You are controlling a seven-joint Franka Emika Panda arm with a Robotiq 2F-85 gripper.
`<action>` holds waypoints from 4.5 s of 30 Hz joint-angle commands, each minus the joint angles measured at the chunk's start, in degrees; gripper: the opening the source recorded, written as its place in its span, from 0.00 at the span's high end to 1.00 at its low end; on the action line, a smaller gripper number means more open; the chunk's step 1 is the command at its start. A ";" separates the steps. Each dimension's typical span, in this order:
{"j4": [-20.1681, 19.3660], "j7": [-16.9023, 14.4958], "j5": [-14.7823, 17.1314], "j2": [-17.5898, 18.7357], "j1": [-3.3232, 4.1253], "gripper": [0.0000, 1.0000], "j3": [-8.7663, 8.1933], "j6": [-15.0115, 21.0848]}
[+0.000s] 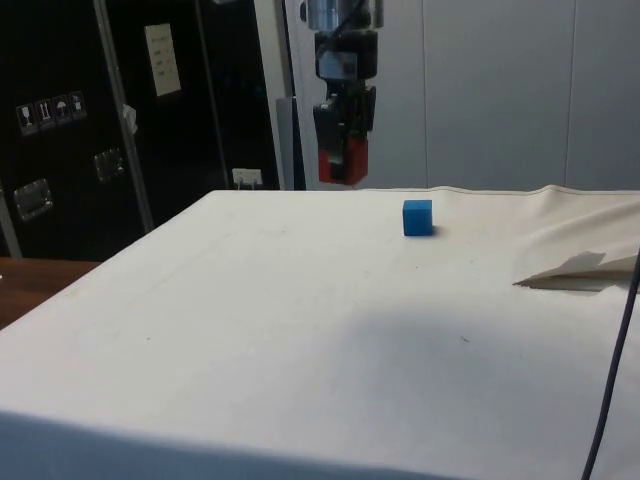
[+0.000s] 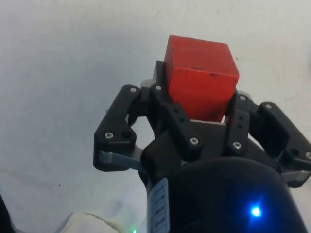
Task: Stack the two cubes.
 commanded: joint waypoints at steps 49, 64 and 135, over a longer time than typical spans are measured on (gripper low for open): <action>-2.06 -16.50 -0.63 -1.43 -0.57 1.00 -15.76 -2.35; -1.32 -21.66 -0.06 -0.97 -0.69 1.00 -20.00 -2.69; 0.86 -42.28 9.28 14.15 -0.92 1.00 -30.02 9.57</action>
